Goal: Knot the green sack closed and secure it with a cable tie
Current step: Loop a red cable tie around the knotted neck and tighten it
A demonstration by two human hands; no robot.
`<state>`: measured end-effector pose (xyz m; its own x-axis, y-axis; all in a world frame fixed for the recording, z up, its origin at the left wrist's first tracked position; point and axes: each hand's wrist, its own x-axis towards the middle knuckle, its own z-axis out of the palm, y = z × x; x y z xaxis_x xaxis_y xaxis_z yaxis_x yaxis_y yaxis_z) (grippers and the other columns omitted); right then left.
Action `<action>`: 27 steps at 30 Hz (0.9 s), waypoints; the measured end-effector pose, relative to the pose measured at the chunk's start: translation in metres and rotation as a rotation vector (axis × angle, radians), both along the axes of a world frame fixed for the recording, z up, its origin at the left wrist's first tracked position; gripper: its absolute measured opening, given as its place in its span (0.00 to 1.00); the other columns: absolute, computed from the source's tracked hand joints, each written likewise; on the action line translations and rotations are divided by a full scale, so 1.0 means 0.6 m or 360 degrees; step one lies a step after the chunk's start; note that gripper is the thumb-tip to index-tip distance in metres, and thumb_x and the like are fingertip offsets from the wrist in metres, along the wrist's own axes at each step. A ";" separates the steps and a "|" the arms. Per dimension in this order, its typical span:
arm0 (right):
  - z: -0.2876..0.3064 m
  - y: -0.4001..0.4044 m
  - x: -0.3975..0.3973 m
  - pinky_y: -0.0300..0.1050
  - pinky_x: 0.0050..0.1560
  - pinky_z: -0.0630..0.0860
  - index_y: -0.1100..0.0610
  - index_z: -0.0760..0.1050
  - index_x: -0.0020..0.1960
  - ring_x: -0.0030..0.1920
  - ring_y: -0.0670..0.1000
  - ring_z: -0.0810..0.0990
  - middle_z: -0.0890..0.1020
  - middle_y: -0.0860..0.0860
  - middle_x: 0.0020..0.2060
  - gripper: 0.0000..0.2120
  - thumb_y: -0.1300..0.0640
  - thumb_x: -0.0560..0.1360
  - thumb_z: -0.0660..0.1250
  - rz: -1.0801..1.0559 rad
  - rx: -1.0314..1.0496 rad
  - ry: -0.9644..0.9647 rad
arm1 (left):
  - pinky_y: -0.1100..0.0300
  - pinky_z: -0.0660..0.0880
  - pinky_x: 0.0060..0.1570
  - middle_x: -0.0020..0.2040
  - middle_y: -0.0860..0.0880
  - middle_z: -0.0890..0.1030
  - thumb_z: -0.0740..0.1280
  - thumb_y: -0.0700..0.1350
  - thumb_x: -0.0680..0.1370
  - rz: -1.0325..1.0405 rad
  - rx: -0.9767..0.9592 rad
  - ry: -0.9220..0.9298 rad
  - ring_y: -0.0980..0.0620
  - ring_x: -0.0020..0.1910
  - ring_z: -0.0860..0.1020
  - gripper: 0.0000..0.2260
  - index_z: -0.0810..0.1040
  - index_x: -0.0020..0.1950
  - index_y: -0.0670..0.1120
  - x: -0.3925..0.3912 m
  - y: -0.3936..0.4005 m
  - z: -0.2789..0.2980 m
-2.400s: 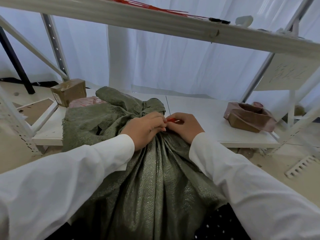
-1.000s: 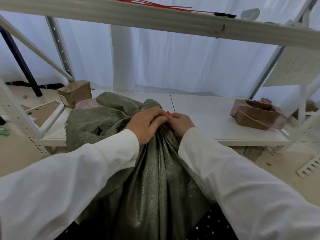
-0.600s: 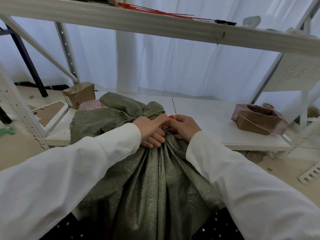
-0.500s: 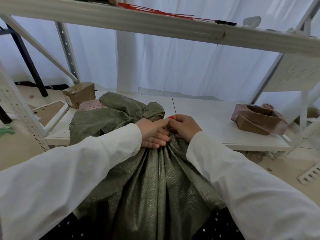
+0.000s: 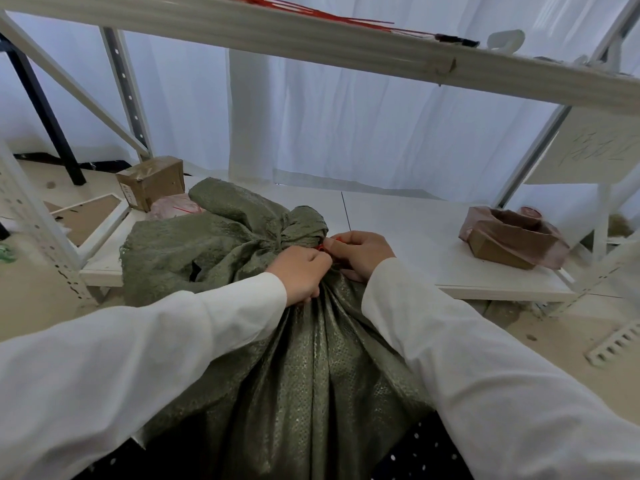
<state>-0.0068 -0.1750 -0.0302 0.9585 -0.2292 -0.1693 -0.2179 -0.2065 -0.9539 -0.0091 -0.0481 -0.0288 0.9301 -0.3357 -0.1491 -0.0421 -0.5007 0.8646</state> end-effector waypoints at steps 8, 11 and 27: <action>-0.005 -0.012 0.013 0.43 0.48 0.79 0.55 0.79 0.42 0.44 0.48 0.80 0.82 0.52 0.41 0.04 0.55 0.71 0.71 0.0034 0.0128 0.0119 | 0.63 0.66 0.28 0.24 0.49 0.72 0.54 0.47 0.79 -0.0135 0.0059 -0.0089 0.57 0.16 0.68 0.17 0.64 0.30 0.46 0.003 0.008 -0.002; -0.005 -0.022 0.006 0.44 0.50 0.79 0.57 0.79 0.49 0.47 0.49 0.80 0.82 0.54 0.45 0.10 0.53 0.71 0.71 0.0050 0.0012 0.0083 | 0.64 0.69 0.28 0.25 0.50 0.75 0.53 0.49 0.81 -0.0278 0.0142 -0.0020 0.59 0.17 0.70 0.17 0.67 0.34 0.45 0.008 0.008 0.009; 0.027 -0.041 -0.036 0.43 0.52 0.67 0.56 0.74 0.60 0.57 0.54 0.75 0.77 0.53 0.55 0.26 0.37 0.72 0.63 0.0695 -0.1574 0.0303 | 0.69 0.66 0.42 0.43 0.50 0.80 0.57 0.46 0.81 -0.0494 0.0522 -0.0473 0.61 0.39 0.76 0.15 0.82 0.46 0.42 0.061 0.105 -0.003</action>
